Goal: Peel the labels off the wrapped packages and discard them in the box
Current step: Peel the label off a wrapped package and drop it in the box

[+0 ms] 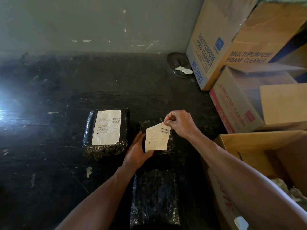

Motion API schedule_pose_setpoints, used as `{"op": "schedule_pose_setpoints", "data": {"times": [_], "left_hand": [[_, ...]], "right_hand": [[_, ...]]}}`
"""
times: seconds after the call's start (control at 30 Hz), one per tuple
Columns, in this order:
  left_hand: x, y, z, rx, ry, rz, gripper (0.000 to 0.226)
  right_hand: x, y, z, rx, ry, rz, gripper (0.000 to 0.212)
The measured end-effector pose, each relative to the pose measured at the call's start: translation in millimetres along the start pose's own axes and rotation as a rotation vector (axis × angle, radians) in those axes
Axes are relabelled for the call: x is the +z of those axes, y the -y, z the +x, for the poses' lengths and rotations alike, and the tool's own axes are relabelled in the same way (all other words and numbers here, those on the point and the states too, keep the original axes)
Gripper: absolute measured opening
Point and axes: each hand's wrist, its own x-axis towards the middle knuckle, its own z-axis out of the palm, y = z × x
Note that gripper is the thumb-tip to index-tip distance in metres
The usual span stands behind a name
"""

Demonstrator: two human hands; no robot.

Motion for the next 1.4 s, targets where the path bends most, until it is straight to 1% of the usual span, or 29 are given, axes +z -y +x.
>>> {"op": "schedule_pose_setpoints", "data": {"times": [0.1, 0.23, 0.33, 0.43, 0.57, 0.7, 0.9, 0.97, 1.03, 1.13, 1.27, 1.4], "left_hand": [[1.9, -1.6, -1.0, 0.007, -0.008, 0.033, 0.090], [1.7, -3.1, -3.7, -0.006, 0.004, 0.085, 0.090], [-2.1, -8.5, -3.9, 0.010, 0.008, 0.138, 0.089], [-5.4, -13.5, -8.5, 0.018, -0.012, 0.184, 0.085], [-3.6, -21.5, -21.3, 0.019, -0.031, 0.155, 0.084], [-1.4, -42.6, -28.3, 0.063, -0.034, 0.138, 0.084], [6.9, -104.7, -35.2, 0.244, -0.054, 0.095, 0.073], [14.2, -129.8, -38.7, 0.307, -0.037, 0.114, 0.073], [24.9, -154.2, -42.2, 0.374, -0.014, 0.158, 0.074], [45.9, -183.3, -49.0, 0.494, 0.034, 0.214, 0.078], [74.7, -207.6, -62.1, 0.657, 0.099, 0.291, 0.086], [98.9, -218.2, -72.9, 0.764, 0.145, 0.438, 0.097]], "right_hand": [[-22.6, 10.6, -0.1, -0.015, -0.103, 0.023, 0.014], [-54.4, 22.8, -1.7, -0.065, -0.164, 0.006, 0.006], [-65.3, 19.6, -5.3, -0.056, -0.204, -0.013, 0.011], [-72.3, 13.2, -14.0, -0.043, -0.280, -0.019, 0.013], [-82.7, 2.4, -30.8, -0.040, -0.374, 0.001, 0.014], [-96.9, -10.1, -51.8, -0.003, -0.486, 0.040, 0.010], [-132.5, -35.3, -91.4, 0.067, -0.656, 0.046, 0.005], [-144.5, -45.5, -106.4, 0.092, -0.717, 0.072, 0.009], [-154.9, -55.1, -122.1, 0.118, -0.773, 0.082, 0.004], [-165.0, -72.0, -146.7, 0.160, -0.834, 0.113, 0.003], [-167.2, -92.8, -179.5, 0.238, -0.909, 0.096, 0.004], [-154.0, -110.3, -211.9, 0.350, -0.914, 0.132, 0.008]]}}
